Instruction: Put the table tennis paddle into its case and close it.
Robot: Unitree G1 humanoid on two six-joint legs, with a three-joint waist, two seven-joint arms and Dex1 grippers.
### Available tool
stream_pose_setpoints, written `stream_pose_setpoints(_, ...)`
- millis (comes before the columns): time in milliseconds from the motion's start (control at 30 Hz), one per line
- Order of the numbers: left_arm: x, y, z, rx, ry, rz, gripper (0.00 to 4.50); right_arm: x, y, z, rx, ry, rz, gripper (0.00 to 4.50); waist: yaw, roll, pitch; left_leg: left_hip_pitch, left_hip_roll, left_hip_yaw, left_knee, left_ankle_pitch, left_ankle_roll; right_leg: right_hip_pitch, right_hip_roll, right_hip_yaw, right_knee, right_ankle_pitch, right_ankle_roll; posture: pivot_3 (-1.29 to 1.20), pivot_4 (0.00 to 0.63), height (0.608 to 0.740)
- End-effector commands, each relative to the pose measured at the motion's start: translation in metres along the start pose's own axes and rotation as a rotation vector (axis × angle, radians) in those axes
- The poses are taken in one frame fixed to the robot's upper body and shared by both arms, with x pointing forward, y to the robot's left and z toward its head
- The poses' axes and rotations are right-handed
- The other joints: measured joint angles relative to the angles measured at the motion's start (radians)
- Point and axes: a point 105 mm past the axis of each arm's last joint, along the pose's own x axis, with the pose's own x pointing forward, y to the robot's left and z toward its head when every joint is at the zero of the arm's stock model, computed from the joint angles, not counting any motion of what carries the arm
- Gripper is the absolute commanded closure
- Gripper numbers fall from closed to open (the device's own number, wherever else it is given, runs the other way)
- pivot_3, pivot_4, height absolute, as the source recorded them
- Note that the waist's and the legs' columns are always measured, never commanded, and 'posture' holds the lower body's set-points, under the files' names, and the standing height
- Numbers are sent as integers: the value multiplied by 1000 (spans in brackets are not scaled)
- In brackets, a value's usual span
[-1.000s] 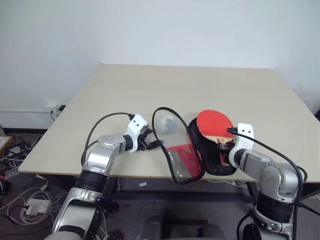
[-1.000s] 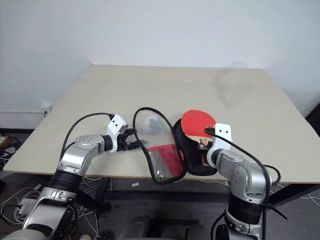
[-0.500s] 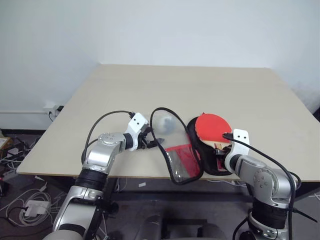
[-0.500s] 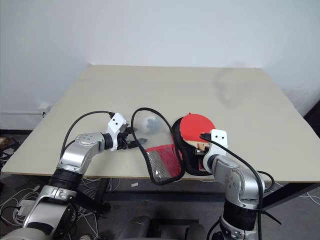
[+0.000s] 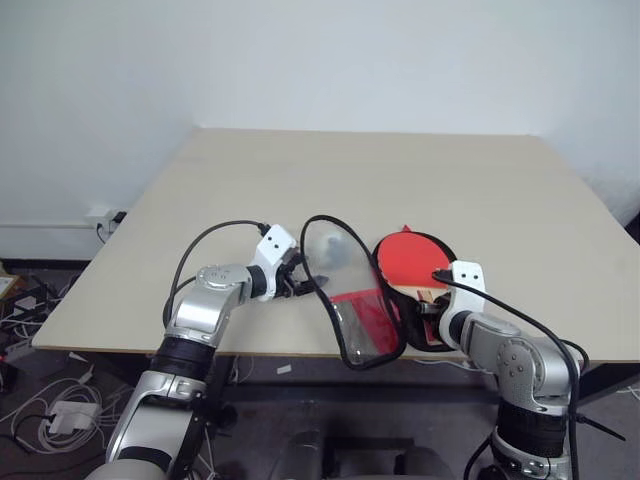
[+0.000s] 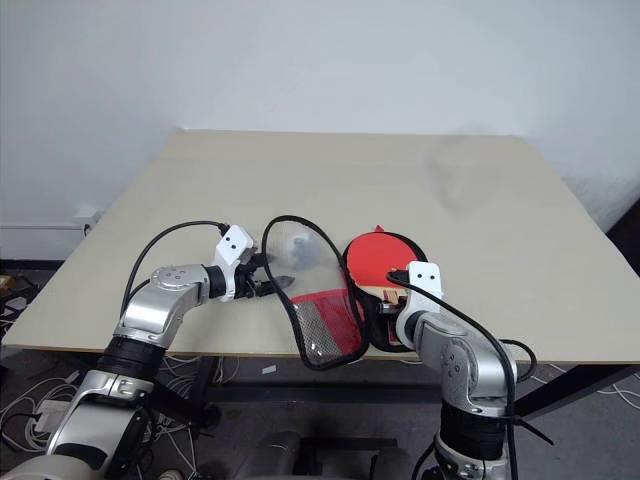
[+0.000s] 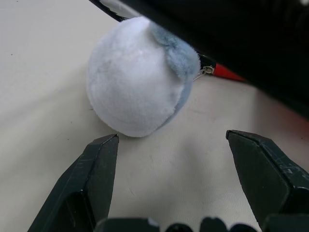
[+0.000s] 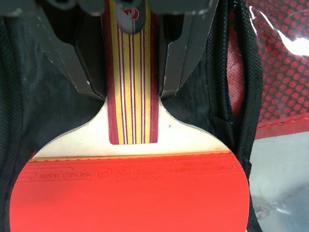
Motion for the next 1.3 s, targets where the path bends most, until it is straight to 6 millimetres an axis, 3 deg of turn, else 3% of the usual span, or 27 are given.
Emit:
stream_pose_setpoints(33,-4,5,19,46,-48,17,722,-1,0,9,0,-38,17,1971,0,0,0,0,0,0,0,0,0,0,0,0,0,0,0,0,0,715)
stream_pose_setpoints(167,-4,5,19,45,-48,13,722,-2,-4,14,8,-59,11,553,0,0,0,0,0,0,0,0,0,0,0,0,0,0,0,0,0,715)
stream_pose_setpoints(200,-4,3,20,39,-49,4,722,-9,0,29,25,-130,62,219,0,0,0,0,0,0,0,0,0,0,0,0,0,0,0,0,0,715)
stream_pose_setpoints(367,-2,-5,22,15,-50,-61,722,-71,20,106,-5,-522,348,219,0,0,0,0,0,0,0,0,1,0,0,1,0,0,0,0,0,715)
stream_pose_setpoints(467,6,-28,32,13,-81,-184,722,-106,10,147,-10,-717,405,219,1,0,0,0,0,0,0,0,1,0,0,1,0,0,0,0,0,715)
stream_pose_setpoints(600,33,-60,63,-5,-176,-314,722,-117,-11,173,67,-831,341,219,9,-2,0,0,0,0,2,-1,2,2,-1,-1,-1,0,0,0,0,715)
stream_pose_setpoints(767,76,-95,99,-56,-235,-384,722,-127,-32,189,212,-965,279,219,8,-2,0,0,-1,1,2,1,7,4,-1,1,0,0,0,0,0,715)
stream_pose_setpoints(900,93,-104,104,-75,-229,-377,722,-131,-41,192,266,-1012,241,219,-2,-2,0,0,0,1,1,0,8,3,0,3,0,0,0,0,0,715)
stream_pose_setpoints(1000,91,-98,99,-138,-217,-360,722,-117,-43,181,261,-945,202,219,-5,-2,0,0,1,0,-2,0,9,-1,1,7,2,0,0,0,0,715)
stream_pose_setpoints(1100,80,-94,90,-206,-195,-371,26,-101,-40,166,238,-871,171,169,-5,-2,0,0,1,1,-2,0,9,-2,0,10,2,0,0,0,0,715)
stream_pose_setpoints(1300,63,-84,69,-369,-95,-314,26,-84,-34,151,244,-804,174,169,1,-2,0,0,1,2,0,0,8,-3,0,12,2,0,0,0,0,715)
